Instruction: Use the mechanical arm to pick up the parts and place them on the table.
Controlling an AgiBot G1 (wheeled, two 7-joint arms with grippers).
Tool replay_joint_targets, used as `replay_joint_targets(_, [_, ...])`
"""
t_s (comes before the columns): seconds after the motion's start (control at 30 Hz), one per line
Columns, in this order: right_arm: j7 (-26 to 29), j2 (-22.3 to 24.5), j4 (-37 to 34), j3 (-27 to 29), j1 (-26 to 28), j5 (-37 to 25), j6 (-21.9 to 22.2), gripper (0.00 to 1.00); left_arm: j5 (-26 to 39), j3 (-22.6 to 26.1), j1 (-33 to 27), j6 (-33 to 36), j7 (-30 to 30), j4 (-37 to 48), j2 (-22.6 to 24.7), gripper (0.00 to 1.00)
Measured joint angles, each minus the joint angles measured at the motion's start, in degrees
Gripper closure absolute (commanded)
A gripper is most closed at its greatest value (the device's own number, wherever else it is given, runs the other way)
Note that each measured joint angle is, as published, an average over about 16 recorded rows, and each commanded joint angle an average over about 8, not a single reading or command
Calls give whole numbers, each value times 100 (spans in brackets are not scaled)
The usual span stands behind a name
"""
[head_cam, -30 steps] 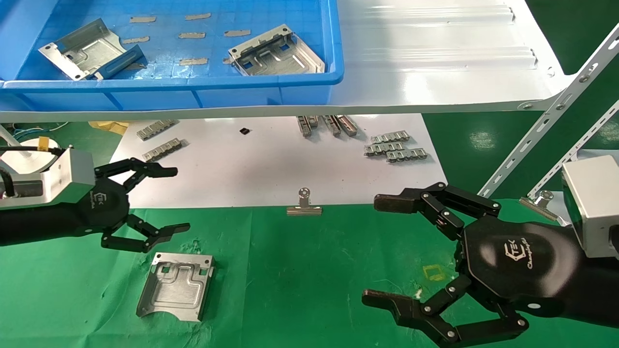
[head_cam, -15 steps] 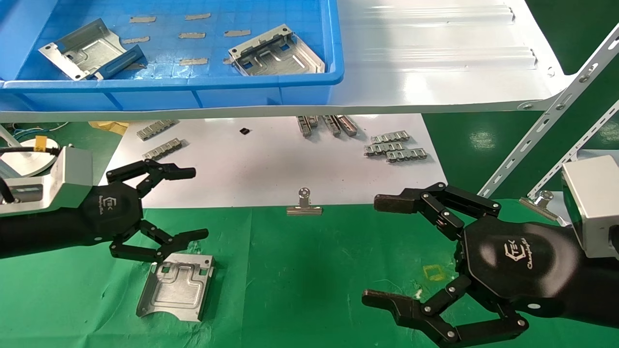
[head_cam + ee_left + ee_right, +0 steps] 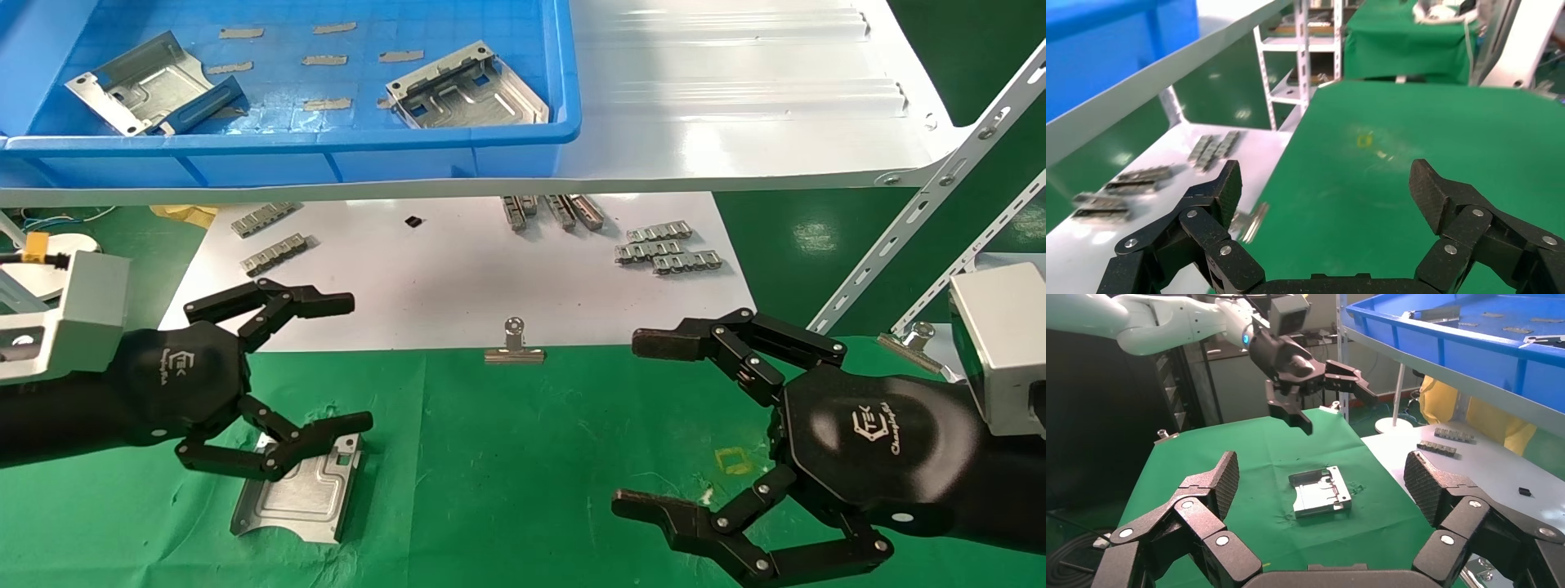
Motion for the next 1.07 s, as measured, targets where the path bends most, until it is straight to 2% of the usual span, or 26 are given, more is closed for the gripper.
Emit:
replay_joint_targets(0.67, [0,0,0,0,0,0,0,0,-520,-1041,1191,-184,-1483,-2160,-386,0])
replay_joint_targets(1.07, [0,1,-2,0,-1,1,2,0,-648,-1281,1464,-224,-1783,-2655,-476,0])
